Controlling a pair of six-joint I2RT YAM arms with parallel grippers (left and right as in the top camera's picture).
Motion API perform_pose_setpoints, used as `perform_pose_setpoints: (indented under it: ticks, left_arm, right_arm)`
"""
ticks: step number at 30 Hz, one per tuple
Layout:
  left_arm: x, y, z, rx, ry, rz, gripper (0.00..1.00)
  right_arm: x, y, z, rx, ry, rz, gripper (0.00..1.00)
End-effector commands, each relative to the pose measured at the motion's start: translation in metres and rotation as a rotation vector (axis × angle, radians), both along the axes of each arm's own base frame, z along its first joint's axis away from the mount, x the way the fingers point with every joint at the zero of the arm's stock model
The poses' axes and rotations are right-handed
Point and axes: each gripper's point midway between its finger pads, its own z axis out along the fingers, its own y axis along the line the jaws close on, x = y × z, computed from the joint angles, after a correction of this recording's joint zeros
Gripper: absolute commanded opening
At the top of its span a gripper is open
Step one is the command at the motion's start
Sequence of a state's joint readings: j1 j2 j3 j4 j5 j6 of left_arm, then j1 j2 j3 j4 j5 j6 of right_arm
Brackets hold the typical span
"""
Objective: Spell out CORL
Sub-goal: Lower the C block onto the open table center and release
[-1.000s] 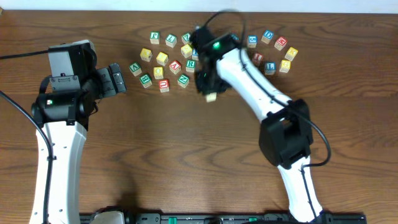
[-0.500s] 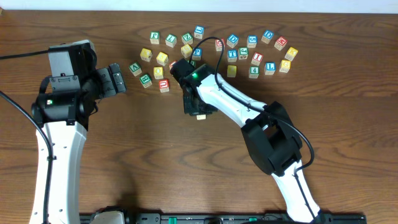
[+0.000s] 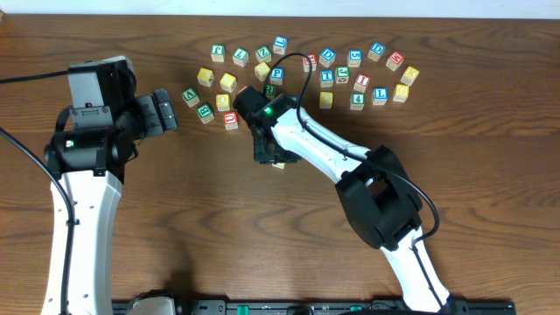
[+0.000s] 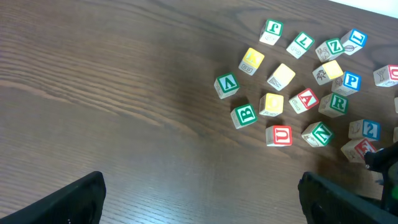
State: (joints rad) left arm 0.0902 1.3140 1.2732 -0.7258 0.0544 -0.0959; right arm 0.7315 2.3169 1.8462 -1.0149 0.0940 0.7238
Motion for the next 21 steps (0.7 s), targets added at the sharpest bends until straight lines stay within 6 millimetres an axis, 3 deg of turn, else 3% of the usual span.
perform_pose_setpoints:
  ticks: [1,10,17,21]
  left_arm:
    - [0.0028,0.0006,0.008,0.004,-0.019,-0.011,0.98]
    - [0.0028,0.0005,0.008,0.004,-0.019,-0.011,0.98]
    - [0.0028,0.0006,0.008,0.004,-0.019,-0.011,0.98]
    - [0.0028,0.0005,0.008,0.004,-0.019,-0.011,0.98]
  right_arm:
    - [-0.0031,-0.0012,-0.0056,-0.013,0.01,-0.004,0.41]
    - [0.0015,-0.0005,-0.0053,-0.015,0.002,0.104,0.32]
    - [0.0038,0.0008,-0.0051,-0.012,-0.006,0.14,0.33]
    - [0.0043,0.0037,-0.002,0.003,-0.006,0.141,0.4]
